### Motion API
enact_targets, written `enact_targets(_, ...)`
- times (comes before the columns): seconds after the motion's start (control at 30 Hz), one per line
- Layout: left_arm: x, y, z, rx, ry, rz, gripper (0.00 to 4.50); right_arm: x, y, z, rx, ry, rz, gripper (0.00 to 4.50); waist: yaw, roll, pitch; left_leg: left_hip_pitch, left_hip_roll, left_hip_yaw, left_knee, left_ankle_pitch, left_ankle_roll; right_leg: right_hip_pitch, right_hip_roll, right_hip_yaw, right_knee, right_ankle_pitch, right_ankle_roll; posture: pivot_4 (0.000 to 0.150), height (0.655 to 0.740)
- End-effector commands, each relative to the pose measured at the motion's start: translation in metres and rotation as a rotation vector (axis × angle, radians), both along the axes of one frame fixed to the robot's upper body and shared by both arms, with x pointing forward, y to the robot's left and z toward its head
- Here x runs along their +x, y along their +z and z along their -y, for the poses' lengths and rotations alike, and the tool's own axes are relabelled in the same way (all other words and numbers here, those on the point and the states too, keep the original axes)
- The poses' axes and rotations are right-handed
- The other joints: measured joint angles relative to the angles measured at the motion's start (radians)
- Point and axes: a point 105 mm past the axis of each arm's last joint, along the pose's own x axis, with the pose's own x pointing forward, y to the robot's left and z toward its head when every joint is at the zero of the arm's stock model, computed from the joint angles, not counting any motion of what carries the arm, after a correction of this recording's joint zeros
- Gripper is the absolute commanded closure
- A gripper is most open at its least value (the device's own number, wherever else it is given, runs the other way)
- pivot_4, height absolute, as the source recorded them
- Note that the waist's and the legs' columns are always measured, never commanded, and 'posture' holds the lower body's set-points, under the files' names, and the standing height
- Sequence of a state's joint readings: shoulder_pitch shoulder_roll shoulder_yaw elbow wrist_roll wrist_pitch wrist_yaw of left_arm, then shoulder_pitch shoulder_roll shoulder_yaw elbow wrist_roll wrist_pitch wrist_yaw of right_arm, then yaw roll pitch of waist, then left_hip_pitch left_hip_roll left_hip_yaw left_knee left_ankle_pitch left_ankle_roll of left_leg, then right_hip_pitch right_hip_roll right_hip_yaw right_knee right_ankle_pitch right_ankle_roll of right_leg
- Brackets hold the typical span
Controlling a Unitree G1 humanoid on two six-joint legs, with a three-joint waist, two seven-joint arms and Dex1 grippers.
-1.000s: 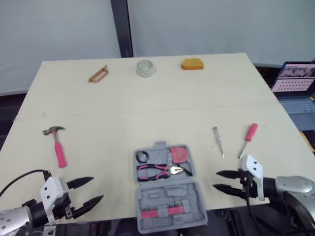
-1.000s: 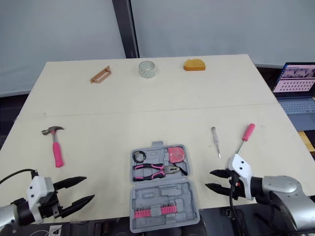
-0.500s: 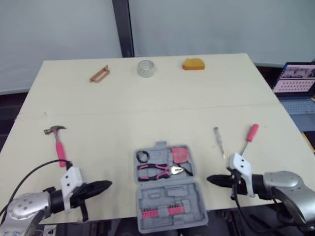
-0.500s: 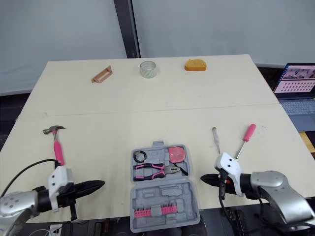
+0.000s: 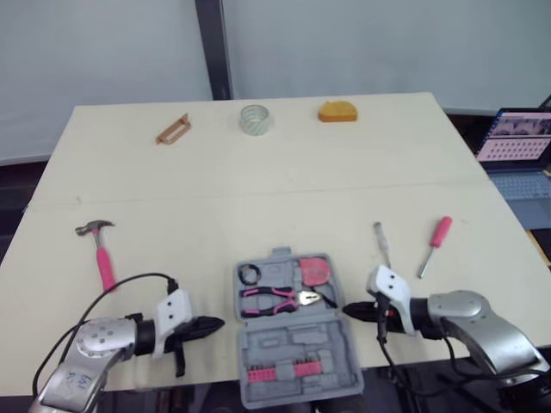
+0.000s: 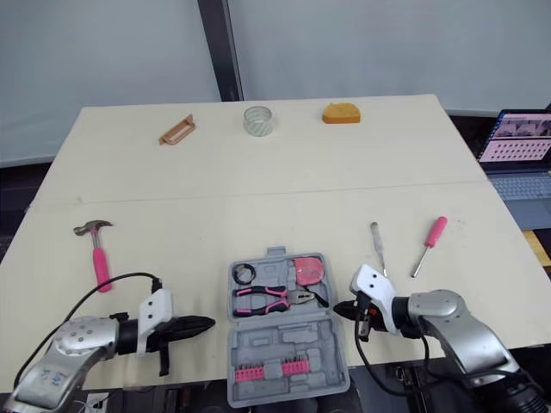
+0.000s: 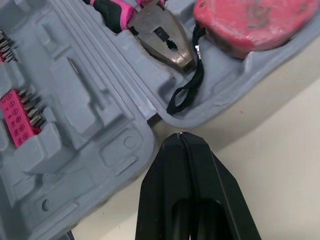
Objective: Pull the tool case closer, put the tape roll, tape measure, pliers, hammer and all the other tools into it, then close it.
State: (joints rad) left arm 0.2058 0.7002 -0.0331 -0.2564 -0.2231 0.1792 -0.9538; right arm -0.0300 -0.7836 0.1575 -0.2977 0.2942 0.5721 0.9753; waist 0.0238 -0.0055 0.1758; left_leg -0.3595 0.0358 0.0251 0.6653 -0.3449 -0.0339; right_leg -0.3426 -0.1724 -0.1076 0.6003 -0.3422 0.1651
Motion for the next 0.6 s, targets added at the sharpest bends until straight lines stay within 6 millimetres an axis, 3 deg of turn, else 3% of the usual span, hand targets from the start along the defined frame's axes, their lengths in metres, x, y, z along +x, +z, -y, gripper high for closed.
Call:
enact_targets(0.03,-0.001,-0.003,0.006,0.006,-0.020,0.002,4.46,0.000,0.000,-0.001,-0.007,0.000,0.011,4.50,0.000,0.000,0.000,0.000,0.000,0.000,0.000,0.000,0.000,0.000,0.000,0.000,0.000,0.000,0.000,0.150,0.7400)
enact_targets(0.6,0.011,-0.013,0.021,0.019,-0.053,0.023,4.46,-0.004,-0.006,-0.006,0.001,-0.003,-0.006,4.50,0.000,0.000,0.000,0.000,0.000,0.000,0.001,0.000,0.000,0.000,0.000,0.000,0.001,0.000,0.000,0.150,0.7400)
